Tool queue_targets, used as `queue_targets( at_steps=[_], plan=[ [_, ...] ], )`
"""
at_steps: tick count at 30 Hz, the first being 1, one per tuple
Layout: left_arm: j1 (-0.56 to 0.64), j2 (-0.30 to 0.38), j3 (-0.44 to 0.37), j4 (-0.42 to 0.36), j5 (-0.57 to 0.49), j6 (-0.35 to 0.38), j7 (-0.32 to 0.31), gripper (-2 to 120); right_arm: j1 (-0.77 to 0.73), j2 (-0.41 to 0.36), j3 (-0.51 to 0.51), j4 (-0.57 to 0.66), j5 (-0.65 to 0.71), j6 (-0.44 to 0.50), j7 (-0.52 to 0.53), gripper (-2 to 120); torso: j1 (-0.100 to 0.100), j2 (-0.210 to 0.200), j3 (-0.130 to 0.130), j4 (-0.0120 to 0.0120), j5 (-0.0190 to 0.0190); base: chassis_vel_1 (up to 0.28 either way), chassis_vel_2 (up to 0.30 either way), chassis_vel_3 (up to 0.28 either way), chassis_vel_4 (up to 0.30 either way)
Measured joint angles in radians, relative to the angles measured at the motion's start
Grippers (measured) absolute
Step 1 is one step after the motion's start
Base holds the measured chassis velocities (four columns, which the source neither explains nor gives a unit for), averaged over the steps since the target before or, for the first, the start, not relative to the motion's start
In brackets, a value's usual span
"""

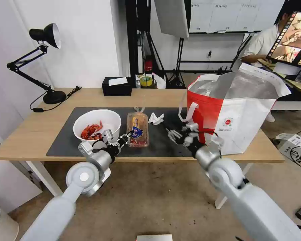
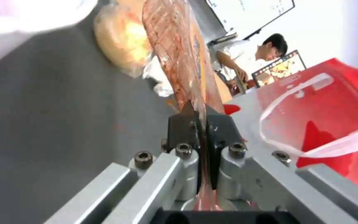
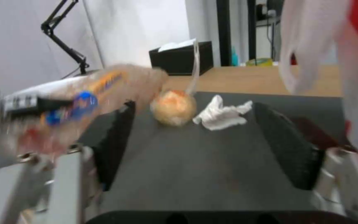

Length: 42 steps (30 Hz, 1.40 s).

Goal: Pick up the trash from the table and place it into the takeout bag.

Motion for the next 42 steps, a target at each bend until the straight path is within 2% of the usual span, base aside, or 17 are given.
queue_targets(
  at_steps=[3,5,7,13,20,22,23,25,30,32,34,36,38,39,42],
  plan=[
    [-0.011,0.008,-0.006,-0.013,-0.010,-0.001,-0.004,0,-0.059,-0.002,0.021,0.027,-0.028,0.033,-0.004,84,0.000,0.000,0.000,-0.0002,0.0002,0.000,0.000,0.000,0.000],
    [-0.038,0.027,-0.012,-0.029,-0.023,-0.004,-0.009,0,-0.143,0.005,0.054,0.064,-0.075,0.085,-0.007,95,0.000,0.000,0.000,0.0000,0.0000,0.000,0.000,0.000,0.000],
    [-0.048,0.035,-0.013,-0.034,-0.027,-0.004,-0.010,0,-0.170,0.011,0.067,0.073,-0.091,0.103,-0.008,98,0.000,0.000,0.000,0.0000,0.0001,0.000,0.000,0.000,0.000],
    [-0.128,0.069,-0.015,-0.055,-0.076,-0.005,-0.023,0,-0.344,0.052,0.142,0.128,-0.166,0.208,-0.010,100,0.000,0.000,0.000,0.0002,0.0000,0.000,0.000,0.000,0.000],
    [-0.236,0.070,0.025,-0.052,-0.114,-0.010,-0.033,0,-0.473,0.092,0.203,0.139,-0.213,0.270,-0.015,100,0.000,0.000,0.000,-0.0001,0.0000,0.000,0.000,0.000,0.000],
    [-0.309,0.070,0.060,-0.040,-0.133,-0.014,-0.041,0,-0.507,0.107,0.211,0.140,-0.231,0.284,-0.019,100,0.000,0.000,0.000,-0.0001,0.0000,0.000,0.000,0.000,0.000],
    [-0.309,0.070,0.060,-0.040,-0.133,-0.014,-0.041,0,-0.507,0.107,0.211,0.140,-0.231,0.284,-0.019,100,0.000,0.000,0.000,-0.0001,0.0000,0.000,0.000,0.000,0.000],
    [-0.402,0.065,0.112,-0.025,-0.157,-0.018,-0.053,0,-0.532,0.123,0.214,0.139,-0.256,0.296,-0.022,100,0.000,0.000,0.000,0.0000,0.0000,0.000,0.000,0.000,0.000],
    [-0.503,0.051,0.173,-0.009,-0.180,-0.023,-0.064,0,-0.542,0.139,0.216,0.131,-0.271,0.300,-0.022,100,0.000,0.000,0.000,0.0001,0.0001,0.000,0.000,0.000,0.000],
    [-0.620,0.023,0.260,0.027,-0.193,-0.027,-0.068,0,-0.544,0.150,0.215,0.126,-0.279,0.300,-0.022,100,0.000,0.000,0.000,0.0001,0.0002,0.000,0.000,0.000,0.000],
    [-0.646,0.015,0.280,0.039,-0.194,-0.028,-0.068,0,-0.544,0.152,0.215,0.124,-0.280,0.300,-0.022,100,0.000,0.000,0.000,0.0001,0.0001,0.000,0.000,0.000,0.000],
    [-0.747,-0.029,0.370,0.096,-0.194,-0.032,-0.066,0,-0.542,0.161,0.213,0.118,-0.288,0.300,-0.020,100,0.000,0.000,0.000,-0.0001,0.0005,0.000,0.000,0.000,0.000],
    [-0.769,-0.044,0.393,0.116,-0.192,-0.033,-0.065,0,-0.543,0.163,0.213,0.117,-0.290,0.300,-0.020,100,0.000,0.000,0.000,0.0000,0.0004,0.000,0.000,0.000,0.000],
    [-0.818,-0.081,0.443,0.163,-0.182,-0.038,-0.058,0,-0.546,0.167,0.212,0.114,-0.294,0.300,-0.020,100,0.000,0.000,0.000,-0.0001,0.0003,0.000,0.000,0.000,0.000],
    [-0.860,-0.124,0.484,0.215,-0.167,-0.042,-0.047,0,-0.551,0.172,0.211,0.109,-0.301,0.300,-0.020,100,0.000,0.000,0.000,-0.0001,0.0003,0.000,0.000,0.000,0.000]
  ],
)
